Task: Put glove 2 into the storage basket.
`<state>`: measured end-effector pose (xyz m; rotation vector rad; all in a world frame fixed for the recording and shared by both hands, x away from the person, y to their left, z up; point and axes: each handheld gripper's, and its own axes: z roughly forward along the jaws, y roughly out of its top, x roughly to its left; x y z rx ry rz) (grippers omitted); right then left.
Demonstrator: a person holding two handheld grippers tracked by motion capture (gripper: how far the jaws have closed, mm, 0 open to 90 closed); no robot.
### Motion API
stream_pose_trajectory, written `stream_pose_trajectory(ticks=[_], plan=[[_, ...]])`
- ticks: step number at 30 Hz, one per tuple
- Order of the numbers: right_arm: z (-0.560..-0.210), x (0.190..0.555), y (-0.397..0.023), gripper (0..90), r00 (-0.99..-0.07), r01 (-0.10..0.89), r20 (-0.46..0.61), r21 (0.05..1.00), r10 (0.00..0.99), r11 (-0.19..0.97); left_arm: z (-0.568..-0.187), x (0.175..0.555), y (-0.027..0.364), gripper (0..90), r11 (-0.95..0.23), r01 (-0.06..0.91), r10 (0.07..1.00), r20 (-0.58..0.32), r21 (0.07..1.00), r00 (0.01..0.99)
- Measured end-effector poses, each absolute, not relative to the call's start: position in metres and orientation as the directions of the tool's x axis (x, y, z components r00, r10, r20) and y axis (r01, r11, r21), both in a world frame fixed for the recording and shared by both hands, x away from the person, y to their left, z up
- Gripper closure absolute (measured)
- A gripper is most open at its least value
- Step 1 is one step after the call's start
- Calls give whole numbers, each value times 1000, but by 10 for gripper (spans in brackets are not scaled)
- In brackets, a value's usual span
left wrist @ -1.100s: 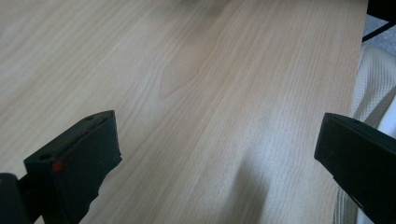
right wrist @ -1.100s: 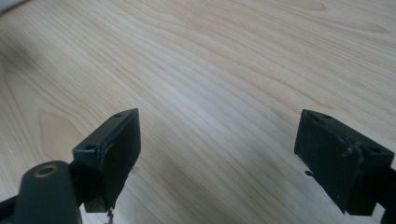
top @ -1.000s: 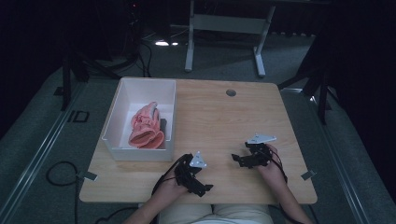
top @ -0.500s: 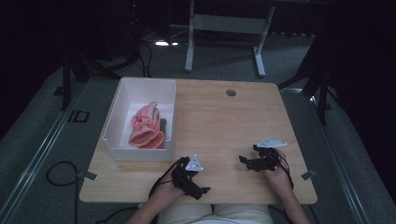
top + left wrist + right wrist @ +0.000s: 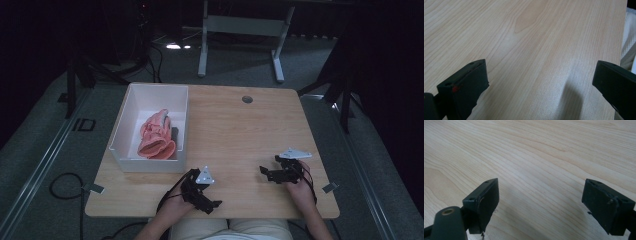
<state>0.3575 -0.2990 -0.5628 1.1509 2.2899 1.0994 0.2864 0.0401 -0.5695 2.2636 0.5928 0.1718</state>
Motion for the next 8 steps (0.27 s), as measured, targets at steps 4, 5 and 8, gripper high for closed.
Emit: stream_pose_trajectory(ticks=[4, 5, 8], plan=[[-563, 358, -300, 142, -603, 523, 33, 771, 797, 364, -569, 286, 40, 0, -591, 363, 467, -61, 721, 882], [-563, 358, -300, 142, -601, 526, 35, 770, 799, 361, -569, 286, 40, 0, -591, 362, 465, -61, 721, 883], [-563, 358, -300, 142, -603, 524, 32, 769, 797, 365, -569, 286, 40, 0, -590, 361, 465, -62, 722, 883]])
